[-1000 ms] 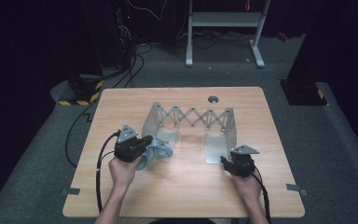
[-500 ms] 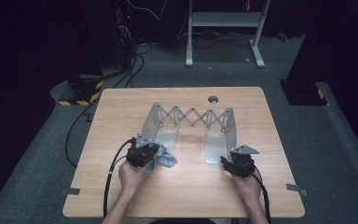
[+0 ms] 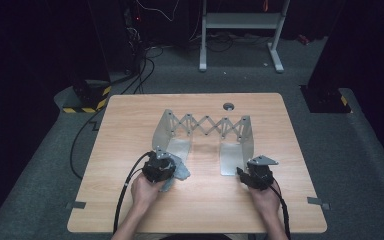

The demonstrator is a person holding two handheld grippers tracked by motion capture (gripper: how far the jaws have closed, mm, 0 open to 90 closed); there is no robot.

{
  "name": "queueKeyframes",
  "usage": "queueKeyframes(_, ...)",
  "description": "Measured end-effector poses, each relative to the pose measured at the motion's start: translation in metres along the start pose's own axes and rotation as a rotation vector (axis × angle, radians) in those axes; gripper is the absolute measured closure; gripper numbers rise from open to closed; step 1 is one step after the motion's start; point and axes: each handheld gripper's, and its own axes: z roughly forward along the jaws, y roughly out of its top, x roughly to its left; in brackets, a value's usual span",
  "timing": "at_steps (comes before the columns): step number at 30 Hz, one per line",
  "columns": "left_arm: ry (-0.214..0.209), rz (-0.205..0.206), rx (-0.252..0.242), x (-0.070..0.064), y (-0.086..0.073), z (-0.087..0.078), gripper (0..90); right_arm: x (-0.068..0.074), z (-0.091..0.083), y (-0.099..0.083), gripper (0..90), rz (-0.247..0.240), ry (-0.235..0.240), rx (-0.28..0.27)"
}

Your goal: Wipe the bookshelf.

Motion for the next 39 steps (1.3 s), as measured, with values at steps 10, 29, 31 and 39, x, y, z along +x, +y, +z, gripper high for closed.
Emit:
queueKeyframes(10,-0.050,0.049,-0.015,-0.023,-0.002,0.007,77.9,0.000,0.000,0.000,51.3,-0.002,0.001,0.001)
queueKeyframes(29,0.065,0.070,-0.066,-0.029,0.007,0.009,47.4,0.000,0.000,0.000,51.1,-0.002,0.002,0.001)
queueKeyframes(31,0.065,0.043,-0.059,-0.025,0.008,0.007,47.0,0.000,0.000,0.000,51.1,-0.003,0.002,0.001)
queueKeyframes(39,0.040,0.010,-0.002,-0.017,0.010,0.021,66.0,0.000,0.000,0.000,51.1,-0.003,0.002,0.001)
